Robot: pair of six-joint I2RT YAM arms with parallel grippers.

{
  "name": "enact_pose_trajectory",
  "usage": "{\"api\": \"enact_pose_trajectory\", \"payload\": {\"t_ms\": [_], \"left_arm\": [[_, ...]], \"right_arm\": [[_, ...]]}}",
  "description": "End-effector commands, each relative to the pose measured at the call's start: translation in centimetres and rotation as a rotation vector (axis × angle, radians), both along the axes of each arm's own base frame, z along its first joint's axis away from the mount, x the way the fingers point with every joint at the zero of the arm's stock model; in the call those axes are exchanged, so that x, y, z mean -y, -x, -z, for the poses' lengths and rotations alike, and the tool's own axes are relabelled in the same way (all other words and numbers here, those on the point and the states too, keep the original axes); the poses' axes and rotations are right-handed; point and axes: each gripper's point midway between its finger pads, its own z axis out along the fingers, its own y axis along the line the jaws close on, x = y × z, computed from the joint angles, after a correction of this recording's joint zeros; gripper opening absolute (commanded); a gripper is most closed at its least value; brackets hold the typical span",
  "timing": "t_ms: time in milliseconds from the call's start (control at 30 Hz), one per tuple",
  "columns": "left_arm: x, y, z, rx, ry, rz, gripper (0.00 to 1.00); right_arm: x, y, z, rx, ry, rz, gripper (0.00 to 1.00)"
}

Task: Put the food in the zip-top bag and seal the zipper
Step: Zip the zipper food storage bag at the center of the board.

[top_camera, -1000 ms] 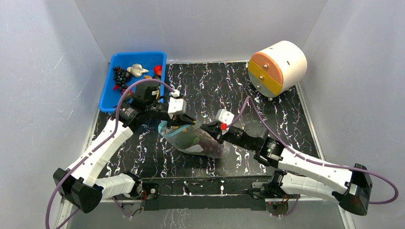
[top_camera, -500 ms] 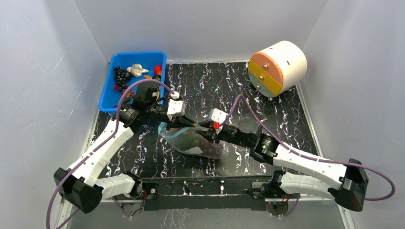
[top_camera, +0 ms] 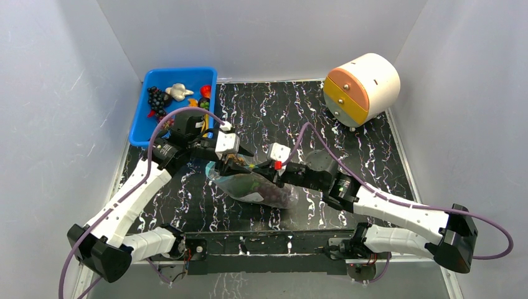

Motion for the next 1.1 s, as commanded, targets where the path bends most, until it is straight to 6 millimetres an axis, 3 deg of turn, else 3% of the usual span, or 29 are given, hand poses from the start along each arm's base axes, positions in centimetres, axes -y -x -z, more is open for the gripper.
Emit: {"api": "enact_pose_trajectory", "payload": {"t_ms": [0,200,400,567,867,1067], "left_arm": [[-0.2,0.6,-1.0,0.031,0.031,0.017,0.46],[-0.1,0.9,-0.6,0.013,0.016,0.057,0.33],[0.1,1.1,-0.4,0.015,0.032,0.079,0.27],[0.2,1.1,-0.6,0.013,0.036,0.090,0.00],[-0.2,0.8,0.9,0.004,-0.018,0.071,0.00],[-0.2,0.6,1.1,-0.046,-0.039,0.041,0.00]], "right_arm": [[0.2,0.5,-4.4,0.087,-0.095,-0.021,0.00],[0.1,0.5,-4.7,0.090,-0.108,-0.023,0.00],[0.0,0.6,-4.7,0.077,-0.117,-0.027,0.00],[0.2,0.6,-4.7,0.076,-0.120,-0.019,0.00],[2.3,0.5,-6.1,0.119,-0.169,0.043,0.00],[3.2,1.5,-5.3,0.083,-0.189,0.033,0.00]]}}
